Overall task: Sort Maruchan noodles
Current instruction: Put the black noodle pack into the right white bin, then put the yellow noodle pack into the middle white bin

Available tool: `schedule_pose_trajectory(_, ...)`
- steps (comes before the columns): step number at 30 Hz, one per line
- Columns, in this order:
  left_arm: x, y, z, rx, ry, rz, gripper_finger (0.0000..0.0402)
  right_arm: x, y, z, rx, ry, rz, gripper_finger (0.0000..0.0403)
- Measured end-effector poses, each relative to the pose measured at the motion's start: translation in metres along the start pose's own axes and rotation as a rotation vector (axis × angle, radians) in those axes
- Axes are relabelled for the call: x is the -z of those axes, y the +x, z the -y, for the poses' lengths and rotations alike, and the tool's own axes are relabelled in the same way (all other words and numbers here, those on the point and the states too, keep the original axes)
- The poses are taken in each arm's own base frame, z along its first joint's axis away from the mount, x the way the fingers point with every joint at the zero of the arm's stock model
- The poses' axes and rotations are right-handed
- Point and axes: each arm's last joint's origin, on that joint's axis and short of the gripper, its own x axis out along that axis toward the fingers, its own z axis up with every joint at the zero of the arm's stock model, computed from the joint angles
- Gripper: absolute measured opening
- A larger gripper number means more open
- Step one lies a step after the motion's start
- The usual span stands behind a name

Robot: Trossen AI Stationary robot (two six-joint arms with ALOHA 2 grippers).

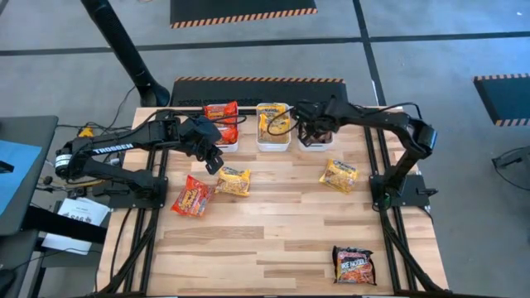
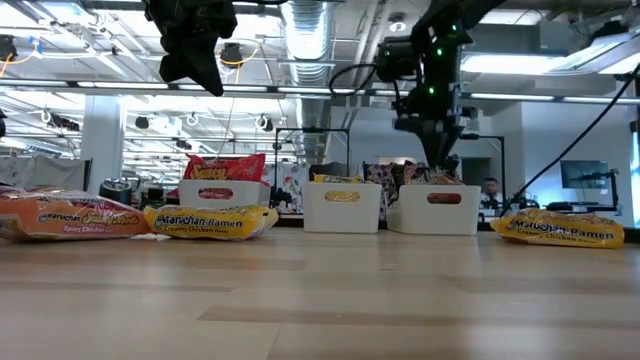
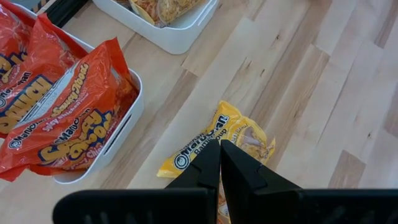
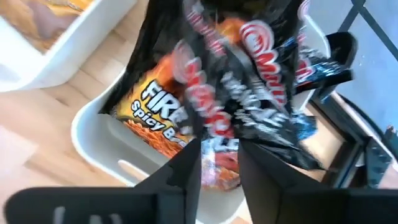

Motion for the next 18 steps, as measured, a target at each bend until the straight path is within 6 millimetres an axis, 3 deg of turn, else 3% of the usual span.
schedule_pose_trajectory(5, 0.0, 0.0, 0.0, -0.001, 0.0, 0.0, 0.0, -0.007, -0.022, 0.003, -0.086, 0.024, -0.035, 0.0152)
schedule_pose_trajectory(10, 0.0, 0.0, 0.0, -0.001, 0.0, 0.0, 0.0, -0.006, -0.023, -0.001, -0.23, 0.061, -0.096, 0.0151)
schedule_pose_trajectory(18, 0.0, 0.0, 0.0, -0.001, 0.005, 0.0, 0.0, -0.001, -0.03, -0.005, -0.306, 0.044, -0.125, 0.014)
